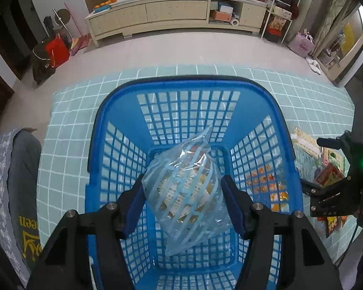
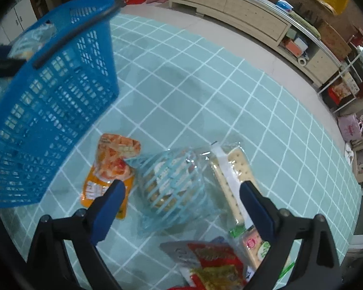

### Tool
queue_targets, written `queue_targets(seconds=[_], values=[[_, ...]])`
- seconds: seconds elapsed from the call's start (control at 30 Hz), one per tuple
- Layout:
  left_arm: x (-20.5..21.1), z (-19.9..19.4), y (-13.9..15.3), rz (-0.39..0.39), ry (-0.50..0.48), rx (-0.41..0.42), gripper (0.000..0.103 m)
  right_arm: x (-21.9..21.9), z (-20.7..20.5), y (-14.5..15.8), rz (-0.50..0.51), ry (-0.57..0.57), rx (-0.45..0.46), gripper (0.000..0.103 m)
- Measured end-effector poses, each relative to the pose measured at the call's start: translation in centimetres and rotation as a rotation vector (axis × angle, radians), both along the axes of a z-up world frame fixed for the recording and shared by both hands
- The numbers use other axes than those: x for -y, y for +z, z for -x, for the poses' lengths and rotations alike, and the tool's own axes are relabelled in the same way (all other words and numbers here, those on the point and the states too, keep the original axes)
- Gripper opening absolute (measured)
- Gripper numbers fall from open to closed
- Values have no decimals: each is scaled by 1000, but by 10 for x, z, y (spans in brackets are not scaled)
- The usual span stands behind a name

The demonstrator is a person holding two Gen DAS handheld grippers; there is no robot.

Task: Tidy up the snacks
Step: 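Carry the clear biscuit bag with the left gripper into the blue basket, then open the left gripper to drop the biscuit bag into the basket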

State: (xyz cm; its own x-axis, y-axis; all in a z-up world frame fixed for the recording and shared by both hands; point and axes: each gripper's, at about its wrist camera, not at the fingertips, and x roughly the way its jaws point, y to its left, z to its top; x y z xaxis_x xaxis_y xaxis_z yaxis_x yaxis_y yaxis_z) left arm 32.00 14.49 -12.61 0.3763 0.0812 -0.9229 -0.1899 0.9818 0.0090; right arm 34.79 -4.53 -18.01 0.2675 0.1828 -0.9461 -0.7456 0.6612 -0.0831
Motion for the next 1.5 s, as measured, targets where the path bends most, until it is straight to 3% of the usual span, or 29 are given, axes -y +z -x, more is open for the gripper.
queue_targets(seconds=[0.1,0.27,0.4,0.5,0.67,0.87,1.0,1.27,1.5], values=[[-3,-11,-5,-10,16,-23,59,0,-5,-8,0,1,-44,93],[-12,-17,-9,55,39,-4,60,-4,-6,-20,32,19,-57,89],[-12,-19,-11,20,45,-18,66,-4,-6,-31,48,30,-59,85],[-16,-18,-9,16,62,-6,69,-4,-5,-27,25,42,-72,68],[-16,-7,1,-8,69,20,71,-2,4,-19,7,17,-51,62],[-8,23,23,-7,34,76,71,8,25,13,-49,-36,-16,61],[-3,46,36,41,34,105,71,14,40,43,-80,-68,4,61],[25,82,51,64,-31,139,71,27,64,107,-146,-114,65,61],[34,111,77,78,-67,207,71,26,80,143,-201,-157,85,61]])
